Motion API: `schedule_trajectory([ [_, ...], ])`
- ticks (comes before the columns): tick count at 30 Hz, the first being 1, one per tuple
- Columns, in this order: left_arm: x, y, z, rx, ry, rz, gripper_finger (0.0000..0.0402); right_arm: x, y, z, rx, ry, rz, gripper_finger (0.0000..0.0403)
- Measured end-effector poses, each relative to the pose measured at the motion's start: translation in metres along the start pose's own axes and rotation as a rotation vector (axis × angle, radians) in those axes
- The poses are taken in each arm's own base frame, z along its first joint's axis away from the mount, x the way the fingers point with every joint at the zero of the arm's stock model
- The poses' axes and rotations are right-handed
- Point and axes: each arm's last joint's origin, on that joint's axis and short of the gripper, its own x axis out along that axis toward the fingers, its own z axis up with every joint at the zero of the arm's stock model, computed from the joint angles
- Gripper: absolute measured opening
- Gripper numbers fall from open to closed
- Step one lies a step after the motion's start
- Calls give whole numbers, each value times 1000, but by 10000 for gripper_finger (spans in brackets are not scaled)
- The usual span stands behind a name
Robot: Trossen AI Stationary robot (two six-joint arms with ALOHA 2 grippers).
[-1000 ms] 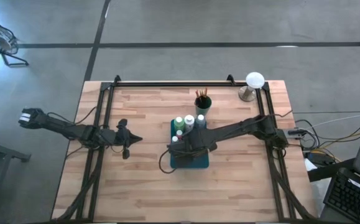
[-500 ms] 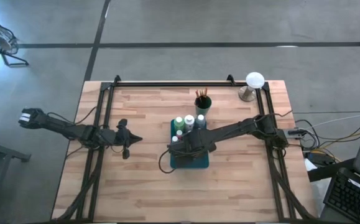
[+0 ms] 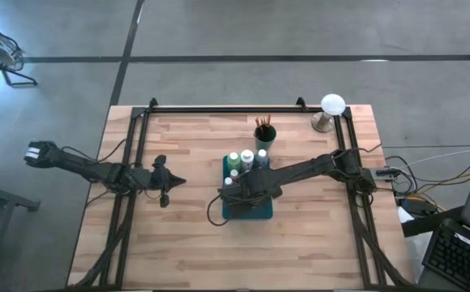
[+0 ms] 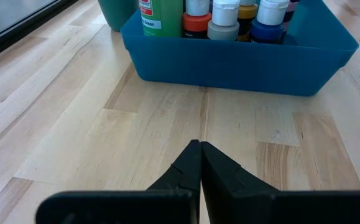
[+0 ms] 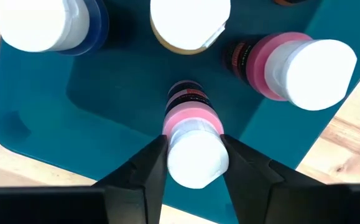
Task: Pick & Place Paint Supplies
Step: Put the small light pink paint bottle into the blue bin, then return to Home Position
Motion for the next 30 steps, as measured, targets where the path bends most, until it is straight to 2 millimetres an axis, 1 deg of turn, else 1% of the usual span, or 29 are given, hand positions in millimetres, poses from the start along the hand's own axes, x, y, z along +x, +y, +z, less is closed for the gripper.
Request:
schedule_trajectory([
  [3,0,0,0,0,0,0,7,0,0,0,2,0,-1,144],
  [11,0,0,0,0,0,0,7,-1,0,0,-4,-1,2,188],
  [15,0,0,0,0,0,0,7,-2,0,0,-5,-2,3,201],
  [25,0,0,0,0,0,0,7,-12,-2,1,-7,-26,-16,195],
  [30,0,0,0,0,0,0,7,-17,-2,1,-8,-26,-20,199],
])
